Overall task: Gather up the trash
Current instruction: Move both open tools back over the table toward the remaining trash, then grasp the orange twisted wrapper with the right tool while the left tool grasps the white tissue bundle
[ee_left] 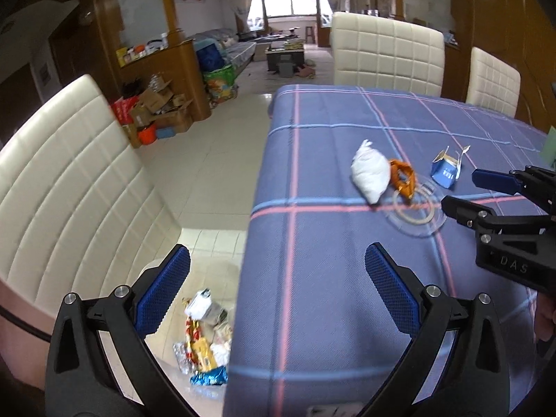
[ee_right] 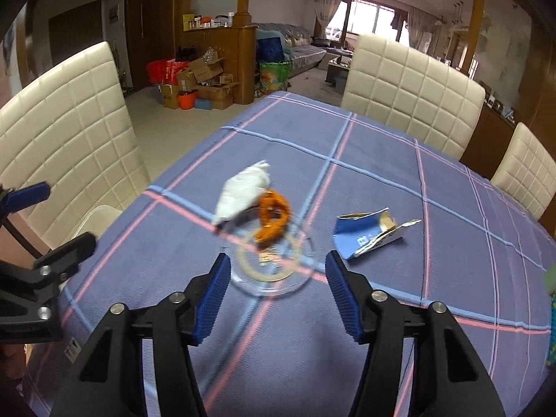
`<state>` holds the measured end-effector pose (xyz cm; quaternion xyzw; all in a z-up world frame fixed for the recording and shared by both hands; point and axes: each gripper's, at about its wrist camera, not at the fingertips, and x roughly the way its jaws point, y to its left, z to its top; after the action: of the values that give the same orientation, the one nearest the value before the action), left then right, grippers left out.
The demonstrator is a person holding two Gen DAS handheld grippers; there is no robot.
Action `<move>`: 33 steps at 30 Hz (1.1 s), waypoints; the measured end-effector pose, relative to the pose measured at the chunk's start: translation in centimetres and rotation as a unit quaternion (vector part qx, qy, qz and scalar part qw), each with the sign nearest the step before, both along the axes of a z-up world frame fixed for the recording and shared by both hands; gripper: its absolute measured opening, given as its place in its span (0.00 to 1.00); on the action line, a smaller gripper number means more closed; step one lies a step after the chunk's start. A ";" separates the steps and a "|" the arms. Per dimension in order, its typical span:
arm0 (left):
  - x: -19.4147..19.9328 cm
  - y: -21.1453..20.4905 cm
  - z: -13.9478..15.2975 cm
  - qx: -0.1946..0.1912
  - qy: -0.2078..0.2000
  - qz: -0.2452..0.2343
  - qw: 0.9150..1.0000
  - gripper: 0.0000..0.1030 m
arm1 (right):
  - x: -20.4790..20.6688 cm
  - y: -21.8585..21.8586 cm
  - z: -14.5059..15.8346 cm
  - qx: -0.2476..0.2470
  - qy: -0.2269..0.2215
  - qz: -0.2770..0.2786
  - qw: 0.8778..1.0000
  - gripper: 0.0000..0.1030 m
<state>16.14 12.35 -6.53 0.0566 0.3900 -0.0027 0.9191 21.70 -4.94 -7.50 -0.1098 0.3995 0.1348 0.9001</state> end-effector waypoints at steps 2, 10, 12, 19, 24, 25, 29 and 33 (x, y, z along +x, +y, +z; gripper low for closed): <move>1.4 -1.1 -0.1 0.004 -0.001 -0.013 1.000 0.96 | 0.8 -0.6 -0.3 0.000 0.002 0.005 1.000 0.45; 6.9 -4.1 -1.5 0.021 0.017 -0.046 0.999 0.96 | 4.4 -1.5 -2.1 0.038 0.024 0.019 0.999 0.42; 7.7 -4.1 -1.8 0.025 0.020 -0.045 0.998 0.96 | 5.3 -1.5 -2.5 0.052 0.032 0.026 0.998 0.42; 8.9 -4.1 -2.5 0.037 0.025 -0.047 0.998 0.96 | 6.9 0.3 -3.6 0.045 0.042 0.049 0.997 0.23; 9.0 -4.6 -2.7 0.036 0.027 -0.056 0.997 0.96 | 6.8 -0.3 -3.6 0.065 0.047 0.052 0.995 0.10; 9.0 -4.6 -2.6 0.035 0.027 -0.059 0.997 0.96 | 6.6 -0.4 -3.4 0.062 0.040 0.050 0.996 0.09; 9.2 -5.3 -2.5 0.023 0.027 -0.071 0.997 0.96 | 6.3 -1.2 -2.5 0.046 0.012 0.031 0.998 0.09; 10.2 -5.9 -2.5 0.007 0.038 -0.081 0.996 0.96 | 6.7 -2.6 -1.8 0.055 0.005 0.019 0.998 0.09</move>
<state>26.31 6.43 -9.02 0.0938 0.4186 -0.0765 0.9001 28.43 -7.56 -9.29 -0.0671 0.3937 0.1740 0.9001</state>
